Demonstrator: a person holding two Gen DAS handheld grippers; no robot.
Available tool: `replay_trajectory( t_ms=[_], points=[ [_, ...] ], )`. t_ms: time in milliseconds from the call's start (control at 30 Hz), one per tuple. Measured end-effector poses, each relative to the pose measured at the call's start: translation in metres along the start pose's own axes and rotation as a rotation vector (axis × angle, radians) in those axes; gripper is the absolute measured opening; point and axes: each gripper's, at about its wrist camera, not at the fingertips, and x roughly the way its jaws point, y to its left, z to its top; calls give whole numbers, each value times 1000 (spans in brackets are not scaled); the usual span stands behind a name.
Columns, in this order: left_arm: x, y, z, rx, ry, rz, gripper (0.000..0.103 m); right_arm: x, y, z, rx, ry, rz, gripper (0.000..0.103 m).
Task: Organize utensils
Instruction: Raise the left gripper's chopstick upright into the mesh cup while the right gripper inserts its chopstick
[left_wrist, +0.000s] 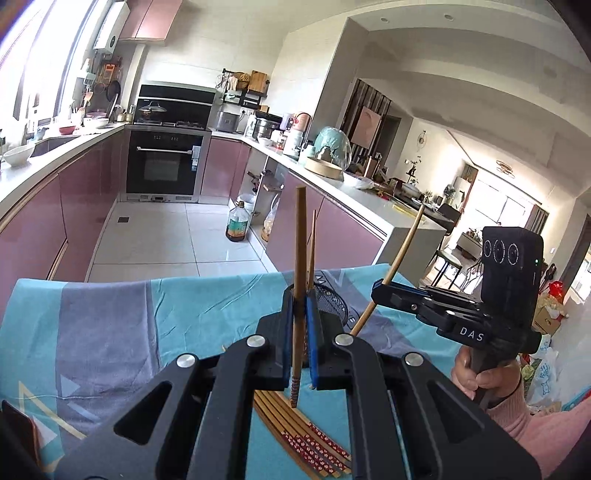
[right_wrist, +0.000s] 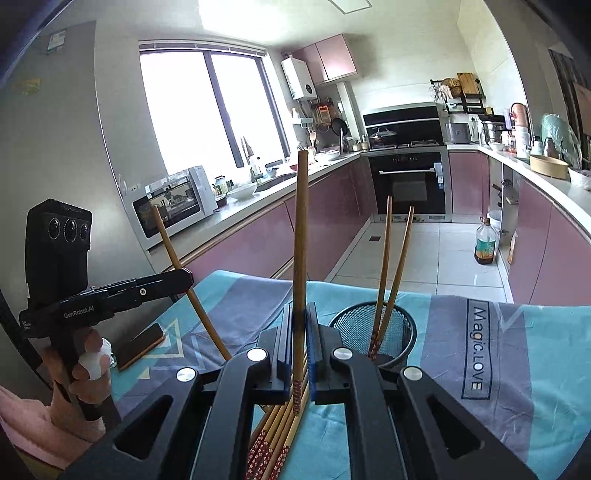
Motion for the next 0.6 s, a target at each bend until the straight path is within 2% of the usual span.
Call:
replay_trajectory(
  t_ms=[367, 600],
  points=[
    [24, -23, 60, 50, -77, -30, 7, -18, -8, 45, -63, -96, -71, 6],
    [40, -44, 80, 103, -93, -8, 7, -13, -25, 55, -67, -104, -114, 6]
  ],
)
